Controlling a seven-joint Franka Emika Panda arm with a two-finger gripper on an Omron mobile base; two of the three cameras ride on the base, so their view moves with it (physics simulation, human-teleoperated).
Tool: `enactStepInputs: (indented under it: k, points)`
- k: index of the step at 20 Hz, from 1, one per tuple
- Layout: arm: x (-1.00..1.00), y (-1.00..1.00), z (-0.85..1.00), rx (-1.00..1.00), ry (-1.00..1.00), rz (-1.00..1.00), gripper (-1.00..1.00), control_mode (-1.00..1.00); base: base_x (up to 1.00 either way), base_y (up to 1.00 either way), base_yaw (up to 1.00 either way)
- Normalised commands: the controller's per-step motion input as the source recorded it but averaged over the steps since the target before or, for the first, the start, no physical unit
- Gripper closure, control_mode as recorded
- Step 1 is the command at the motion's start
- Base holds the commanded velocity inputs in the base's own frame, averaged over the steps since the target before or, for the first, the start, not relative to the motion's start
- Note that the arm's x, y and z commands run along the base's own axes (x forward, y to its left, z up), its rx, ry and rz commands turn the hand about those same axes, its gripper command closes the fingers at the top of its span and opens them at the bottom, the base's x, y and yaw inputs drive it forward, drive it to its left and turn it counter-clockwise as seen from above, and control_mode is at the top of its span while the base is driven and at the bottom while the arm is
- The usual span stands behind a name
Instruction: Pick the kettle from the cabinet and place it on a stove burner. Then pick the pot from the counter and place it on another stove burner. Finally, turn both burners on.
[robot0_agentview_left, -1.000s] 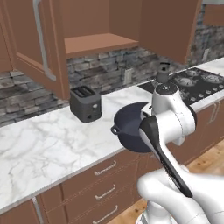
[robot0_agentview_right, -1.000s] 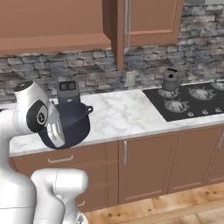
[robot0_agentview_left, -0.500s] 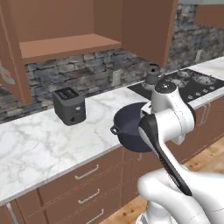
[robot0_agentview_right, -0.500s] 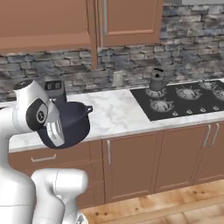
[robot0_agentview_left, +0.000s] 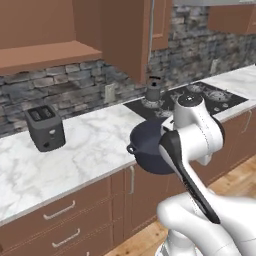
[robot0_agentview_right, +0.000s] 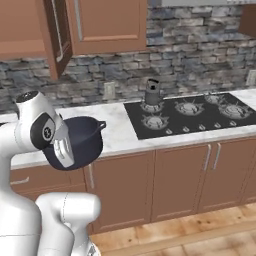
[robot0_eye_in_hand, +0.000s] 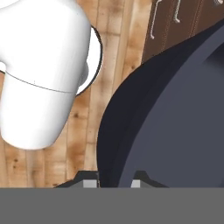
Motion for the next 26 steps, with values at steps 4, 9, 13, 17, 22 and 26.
enactStepInputs:
  k: [4, 9, 13, 17, 22, 26]
  points:
    - [0.00, 0.00, 0.00, 0.00, 0.00, 0.00, 1.00, 1.00, 0.00, -0.67, 0.05]
    - [0.00, 0.00, 0.00, 0.00, 0.00, 0.00, 1.00, 1.00, 0.00, -0.69, 0.10]
    - [0.00, 0.00, 0.00, 0.00, 0.00, 0.00, 1.00, 1.00, 0.06, -0.63, 0.16]
    - [0.00, 0.00, 0.00, 0.00, 0.00, 0.00, 1.00, 1.00, 0.27, -0.58, 0.21]
    - [0.00, 0.00, 0.00, 0.00, 0.00, 0.00, 1.00, 1.00, 0.36, -0.56, 0.26]
    - [0.00, 0.00, 0.00, 0.00, 0.00, 0.00, 1.00, 1.00, 0.34, -0.57, 0.26]
